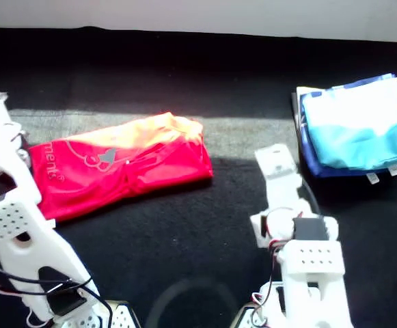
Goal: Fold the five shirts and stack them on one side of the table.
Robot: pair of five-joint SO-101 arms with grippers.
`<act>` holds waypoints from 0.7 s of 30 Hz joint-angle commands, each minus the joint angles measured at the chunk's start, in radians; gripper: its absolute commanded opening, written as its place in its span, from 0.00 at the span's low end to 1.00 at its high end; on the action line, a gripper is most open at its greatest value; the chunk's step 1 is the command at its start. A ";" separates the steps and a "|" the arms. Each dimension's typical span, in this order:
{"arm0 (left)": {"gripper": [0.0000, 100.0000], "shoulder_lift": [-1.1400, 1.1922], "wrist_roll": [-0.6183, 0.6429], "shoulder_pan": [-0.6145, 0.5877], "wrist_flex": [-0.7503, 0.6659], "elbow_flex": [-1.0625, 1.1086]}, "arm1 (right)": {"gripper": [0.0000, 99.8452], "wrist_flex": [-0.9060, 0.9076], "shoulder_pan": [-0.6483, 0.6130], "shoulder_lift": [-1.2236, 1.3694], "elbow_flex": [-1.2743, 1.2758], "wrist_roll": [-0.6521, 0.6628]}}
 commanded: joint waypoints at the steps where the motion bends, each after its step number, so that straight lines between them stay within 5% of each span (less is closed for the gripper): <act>1: 0.01 -0.142 0.002 0.153 0.012 0.028 | 0.01 -0.142 0.074 -0.058 0.182 0.006; 7: 0.01 -0.378 0.035 0.421 0.012 0.137 | 0.01 -0.323 0.225 -0.061 0.328 0.005; 21: 0.01 -0.495 0.034 0.826 -0.075 0.163 | 0.01 -0.354 0.231 -0.064 0.378 0.003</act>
